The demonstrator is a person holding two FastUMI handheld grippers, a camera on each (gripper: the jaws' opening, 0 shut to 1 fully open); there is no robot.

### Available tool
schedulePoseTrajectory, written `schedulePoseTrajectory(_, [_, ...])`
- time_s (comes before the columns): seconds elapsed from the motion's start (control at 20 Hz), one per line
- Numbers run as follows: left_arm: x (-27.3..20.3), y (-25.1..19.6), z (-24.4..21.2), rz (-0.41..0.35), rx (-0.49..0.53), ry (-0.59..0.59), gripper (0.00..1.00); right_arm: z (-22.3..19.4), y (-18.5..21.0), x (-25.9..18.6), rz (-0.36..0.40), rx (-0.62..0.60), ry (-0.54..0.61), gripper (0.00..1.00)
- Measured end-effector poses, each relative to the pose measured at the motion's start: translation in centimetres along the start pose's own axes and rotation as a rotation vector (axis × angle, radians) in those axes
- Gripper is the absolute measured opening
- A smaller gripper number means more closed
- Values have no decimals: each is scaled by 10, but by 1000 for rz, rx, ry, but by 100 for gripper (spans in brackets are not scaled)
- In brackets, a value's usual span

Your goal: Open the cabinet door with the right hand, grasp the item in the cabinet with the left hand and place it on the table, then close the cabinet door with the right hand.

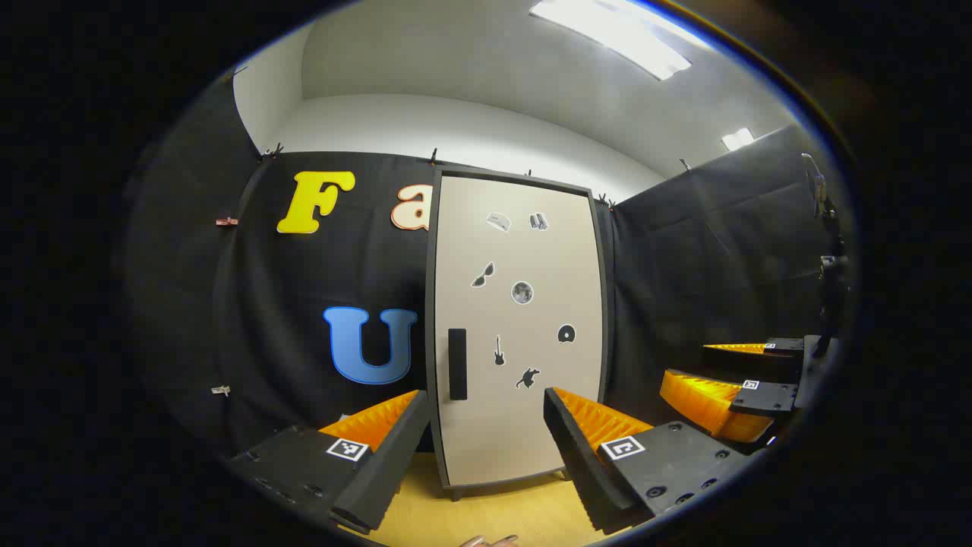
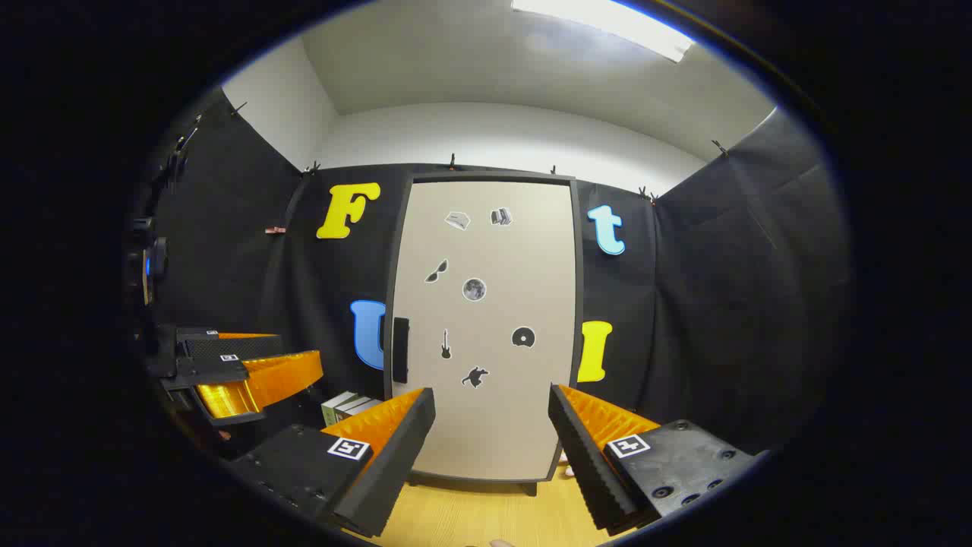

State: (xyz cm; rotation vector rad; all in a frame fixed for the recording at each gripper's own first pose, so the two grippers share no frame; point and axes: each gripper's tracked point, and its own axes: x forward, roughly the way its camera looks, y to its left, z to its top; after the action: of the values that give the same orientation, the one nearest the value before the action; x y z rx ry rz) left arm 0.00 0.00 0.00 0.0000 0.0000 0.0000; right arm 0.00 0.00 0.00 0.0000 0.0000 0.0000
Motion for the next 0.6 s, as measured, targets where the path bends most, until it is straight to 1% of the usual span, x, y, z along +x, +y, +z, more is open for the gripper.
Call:
schedulePoseTrajectory(0.4, [6,3,-2,-6,-4,2,95,-7,-1,8,-21,-14,4,97])
schedulePoseTrajectory(0.6, [9,5,-4,-4,-13,-1,95,-11,1,11,-18,-16,12,97])
